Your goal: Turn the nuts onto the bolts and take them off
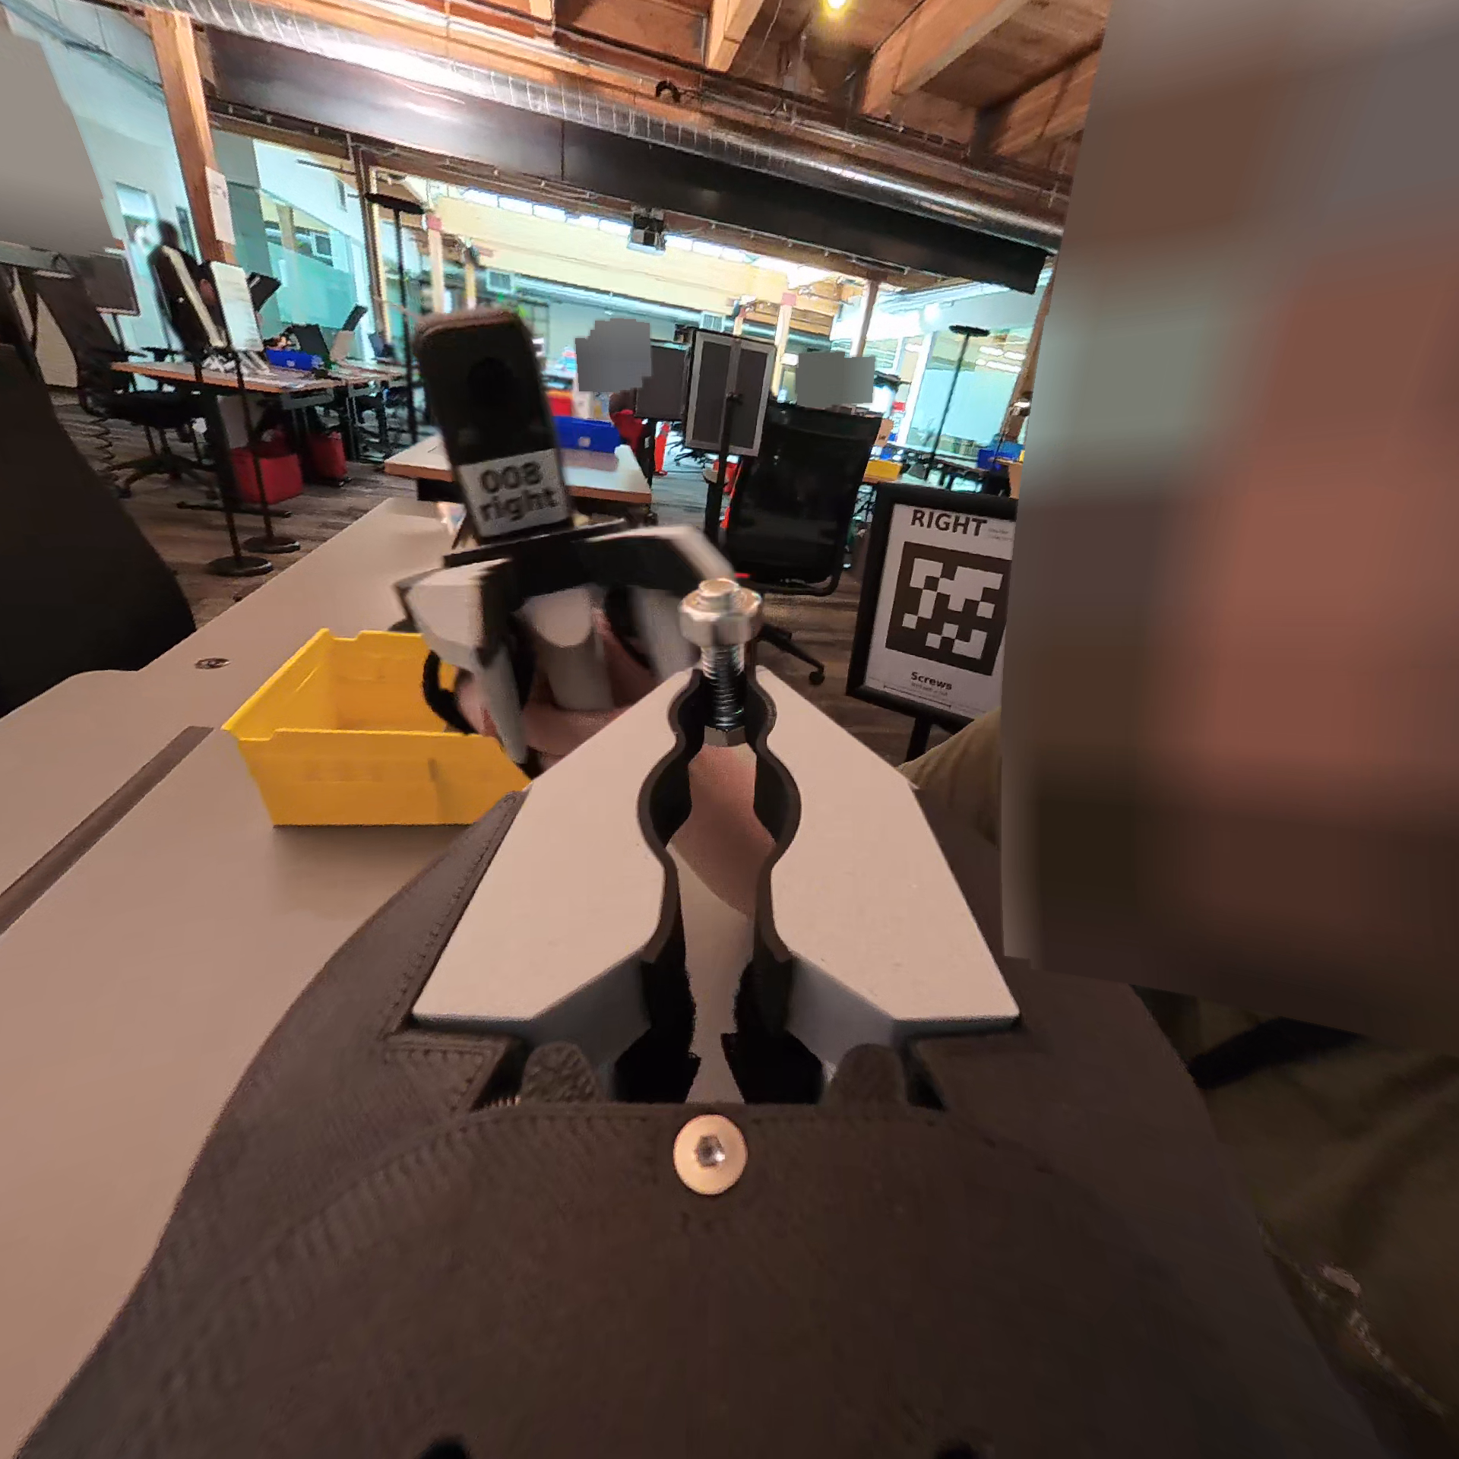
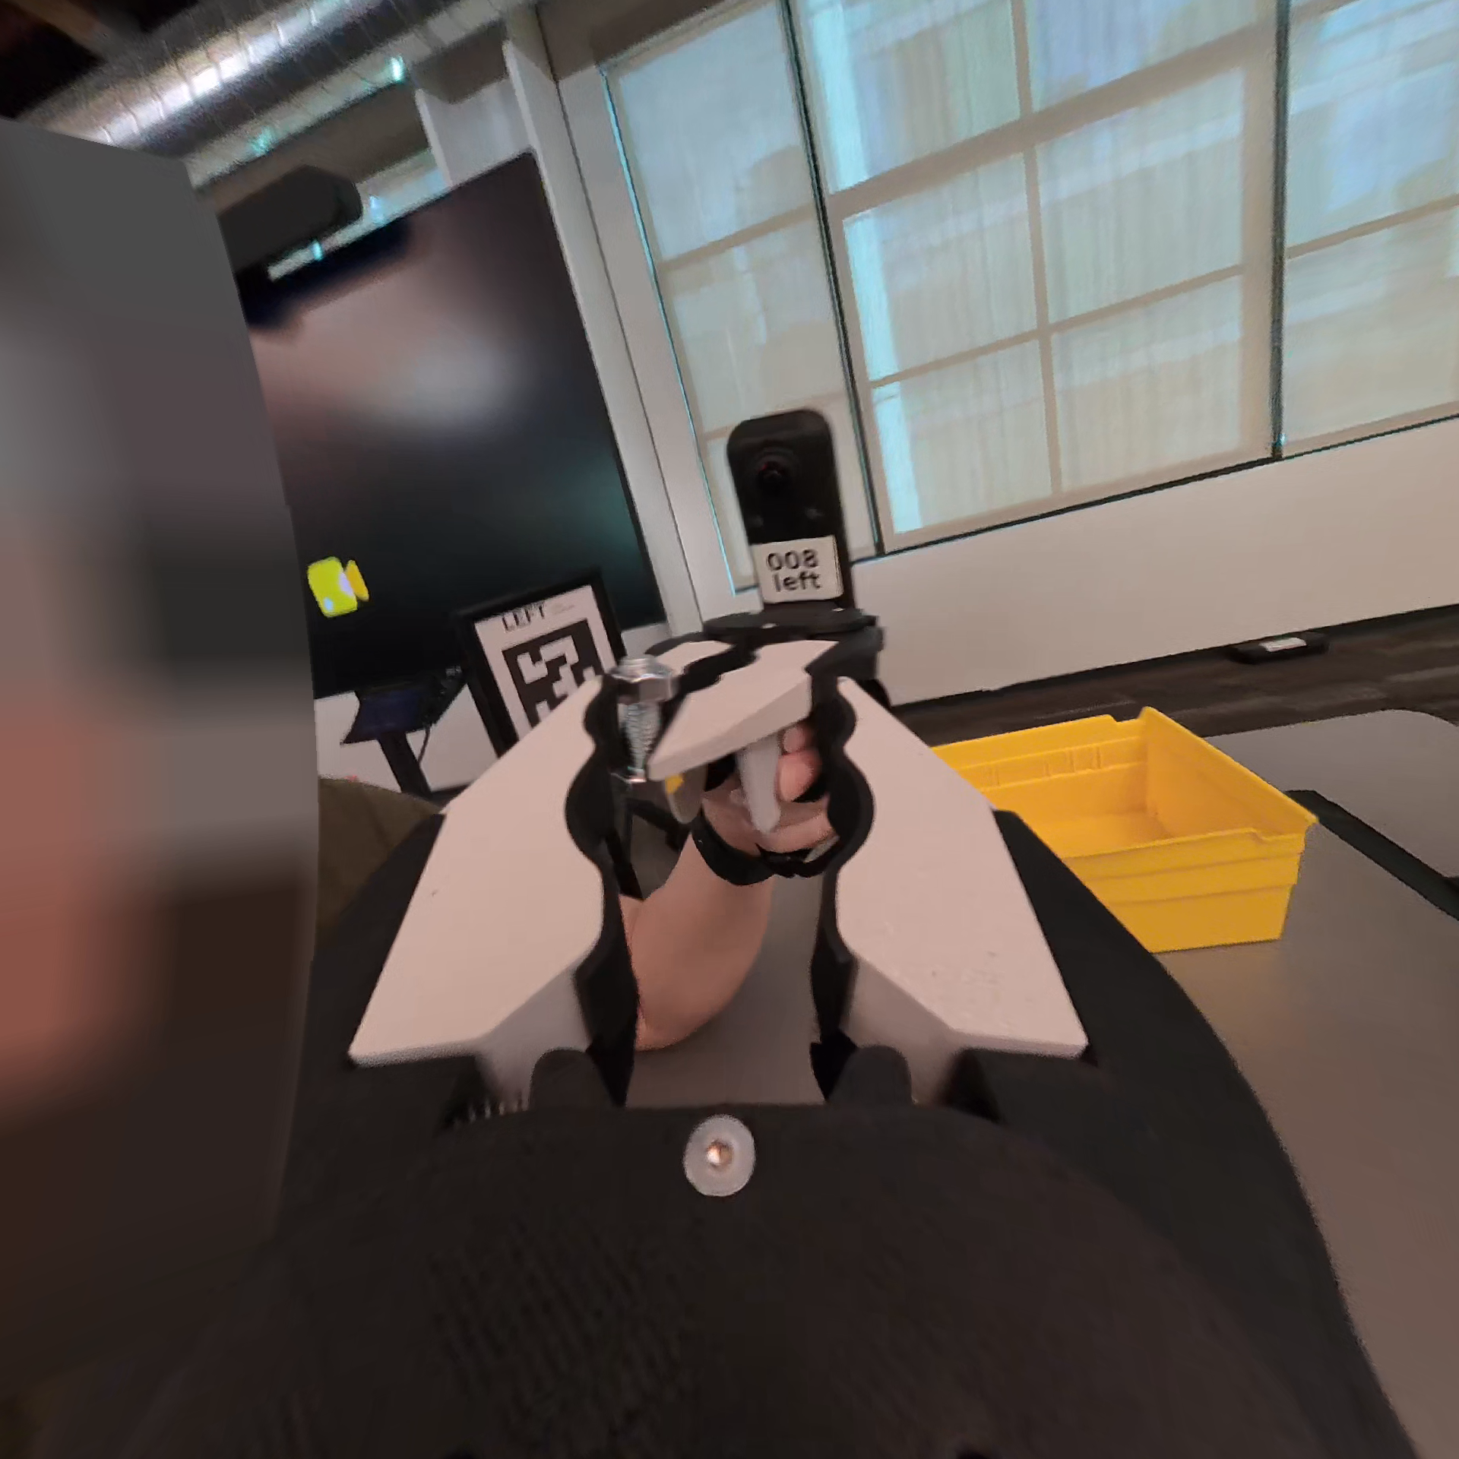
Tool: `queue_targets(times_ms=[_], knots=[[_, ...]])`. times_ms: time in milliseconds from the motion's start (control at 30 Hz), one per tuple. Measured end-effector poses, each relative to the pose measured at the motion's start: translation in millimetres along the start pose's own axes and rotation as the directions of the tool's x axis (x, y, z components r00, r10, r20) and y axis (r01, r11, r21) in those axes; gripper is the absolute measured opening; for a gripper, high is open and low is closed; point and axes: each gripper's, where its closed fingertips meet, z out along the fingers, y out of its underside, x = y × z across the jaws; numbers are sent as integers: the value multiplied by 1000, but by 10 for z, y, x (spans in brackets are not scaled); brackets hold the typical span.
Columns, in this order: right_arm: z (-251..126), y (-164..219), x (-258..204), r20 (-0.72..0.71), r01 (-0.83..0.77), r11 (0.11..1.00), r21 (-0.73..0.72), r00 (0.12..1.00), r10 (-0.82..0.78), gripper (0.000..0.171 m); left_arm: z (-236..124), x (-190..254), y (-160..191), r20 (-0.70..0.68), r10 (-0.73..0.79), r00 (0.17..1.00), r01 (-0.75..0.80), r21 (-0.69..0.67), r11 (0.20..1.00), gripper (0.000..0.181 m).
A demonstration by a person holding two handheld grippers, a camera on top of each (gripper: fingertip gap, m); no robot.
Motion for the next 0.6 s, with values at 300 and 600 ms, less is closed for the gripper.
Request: queue_targets(times_ms=[300,600], knots=[[100,93,-70,-51,93,993,-74,994,-97,56,43,-96,62,50,13,999,-12,-29,1000,7],[-12,-24,-33,-44,65,998,-15,997,-66,55,-34,-183,38,136,66,989,-61,-44,997,7]])
